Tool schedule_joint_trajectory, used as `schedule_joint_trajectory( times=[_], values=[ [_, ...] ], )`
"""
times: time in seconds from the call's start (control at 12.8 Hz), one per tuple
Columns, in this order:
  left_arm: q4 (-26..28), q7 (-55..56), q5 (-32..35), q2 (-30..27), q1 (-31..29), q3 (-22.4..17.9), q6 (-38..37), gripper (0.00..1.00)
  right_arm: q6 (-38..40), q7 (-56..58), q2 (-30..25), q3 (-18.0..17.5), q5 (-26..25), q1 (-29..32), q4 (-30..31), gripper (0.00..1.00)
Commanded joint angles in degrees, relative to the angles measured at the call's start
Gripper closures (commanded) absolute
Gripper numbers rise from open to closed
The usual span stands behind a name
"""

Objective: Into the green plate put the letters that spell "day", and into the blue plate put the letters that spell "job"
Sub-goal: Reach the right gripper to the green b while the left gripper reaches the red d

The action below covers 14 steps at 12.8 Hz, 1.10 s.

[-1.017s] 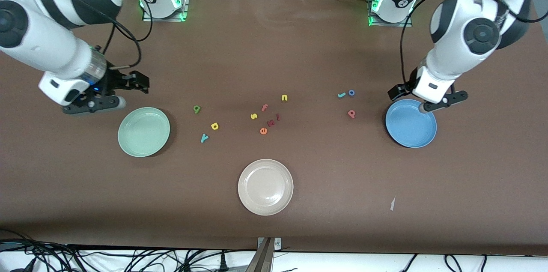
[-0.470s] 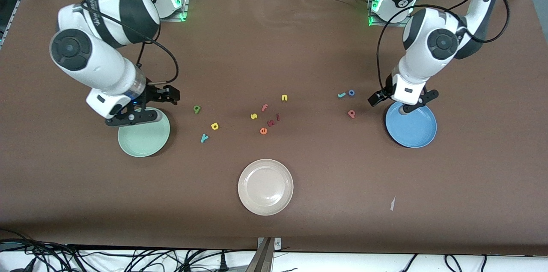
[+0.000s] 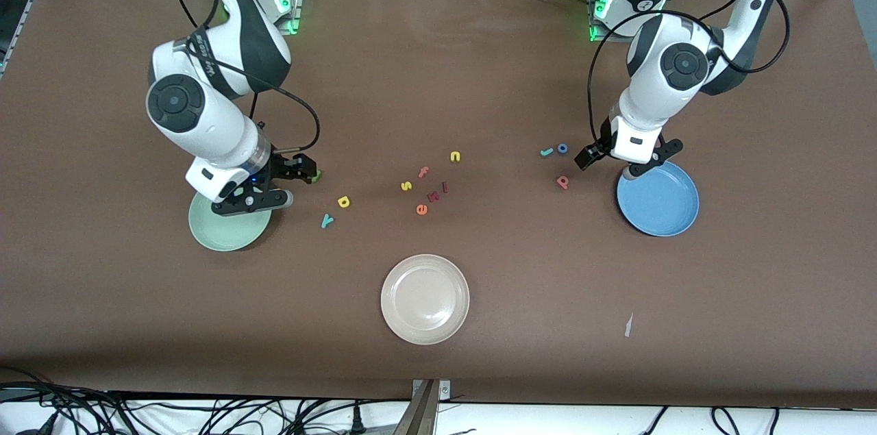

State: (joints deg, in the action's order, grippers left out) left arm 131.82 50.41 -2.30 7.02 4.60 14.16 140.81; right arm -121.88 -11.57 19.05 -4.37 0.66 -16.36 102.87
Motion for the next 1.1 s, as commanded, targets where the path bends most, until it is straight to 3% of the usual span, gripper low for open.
schedule_joint_trajectory(
  times=[0.0, 0.55, 1.02],
  values=[
    [0.02, 2.49, -0.60, 4.13, 0.05, 0.17, 4.90, 0.03, -8.18, -2.83, -1.39, 0.24, 0.13, -0.25, 8.03, 0.00],
    [-0.07, 15.58, 5.03, 9.15, 2.69, 0.17, 8.78, 0.03, -23.30, -21.98, 0.99, 0.33, 0.31, -0.34, 19.37, 0.00],
    [-0.77, 17.71, 5.03, 11.43, 2.78, 0.08, 9.92, 0.06, -26.03, -27.89, 2.74, 0.33, 0.31, -0.60, 22.72, 0.00]
  ],
)
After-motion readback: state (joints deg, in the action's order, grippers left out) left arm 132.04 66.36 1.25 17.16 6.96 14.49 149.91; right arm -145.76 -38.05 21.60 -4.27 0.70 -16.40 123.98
